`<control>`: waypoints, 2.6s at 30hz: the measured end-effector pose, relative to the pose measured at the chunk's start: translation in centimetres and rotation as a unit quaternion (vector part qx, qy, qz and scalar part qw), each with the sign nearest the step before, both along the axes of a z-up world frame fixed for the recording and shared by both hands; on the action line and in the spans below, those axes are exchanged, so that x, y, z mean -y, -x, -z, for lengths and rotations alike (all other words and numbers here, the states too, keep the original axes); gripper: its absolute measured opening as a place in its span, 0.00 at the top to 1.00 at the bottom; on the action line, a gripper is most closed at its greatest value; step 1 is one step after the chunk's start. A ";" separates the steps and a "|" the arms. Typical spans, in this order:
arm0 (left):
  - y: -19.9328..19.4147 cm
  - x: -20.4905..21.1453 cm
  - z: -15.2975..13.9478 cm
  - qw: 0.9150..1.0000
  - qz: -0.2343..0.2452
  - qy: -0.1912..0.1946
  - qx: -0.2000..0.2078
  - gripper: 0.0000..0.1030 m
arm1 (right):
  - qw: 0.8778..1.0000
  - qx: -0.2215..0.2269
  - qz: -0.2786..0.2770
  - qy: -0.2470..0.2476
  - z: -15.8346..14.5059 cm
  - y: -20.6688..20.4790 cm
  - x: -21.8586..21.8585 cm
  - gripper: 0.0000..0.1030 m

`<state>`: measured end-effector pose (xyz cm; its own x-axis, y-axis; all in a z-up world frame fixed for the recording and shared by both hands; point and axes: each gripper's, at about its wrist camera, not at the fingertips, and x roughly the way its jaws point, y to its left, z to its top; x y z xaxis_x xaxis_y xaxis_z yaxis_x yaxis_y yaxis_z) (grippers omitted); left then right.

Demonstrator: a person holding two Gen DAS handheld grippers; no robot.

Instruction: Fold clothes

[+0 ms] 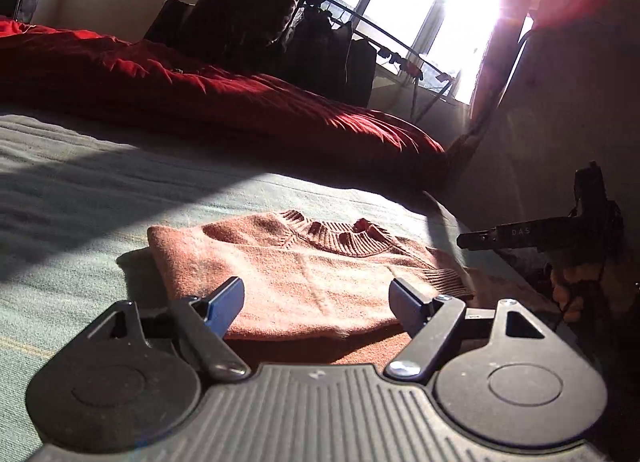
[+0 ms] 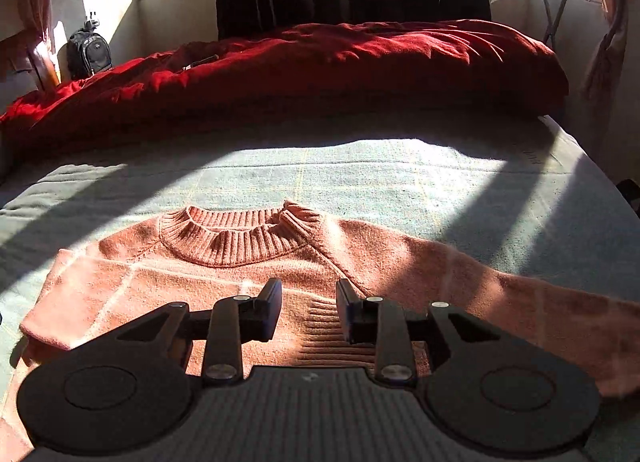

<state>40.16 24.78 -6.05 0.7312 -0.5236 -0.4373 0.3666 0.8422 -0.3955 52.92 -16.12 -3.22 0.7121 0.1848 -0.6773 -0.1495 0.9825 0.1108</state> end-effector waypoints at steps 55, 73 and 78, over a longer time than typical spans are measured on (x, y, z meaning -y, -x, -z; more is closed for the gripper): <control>-2.3 -1.5 3.4 0.996 0.069 -0.018 -0.060 0.20 | 0.925 -0.106 -0.362 0.056 4.5 -3.5 -17.1 0.76; -1.6 -1.1 3.2 0.996 0.071 -0.038 -0.047 0.18 | 0.959 -0.085 -0.270 -0.003 3.8 -3.9 -12.0 0.68; -1.6 -1.2 3.4 0.996 0.072 -0.032 -0.047 0.18 | 0.962 -0.081 -0.259 0.002 5.4 -7.2 -14.3 0.68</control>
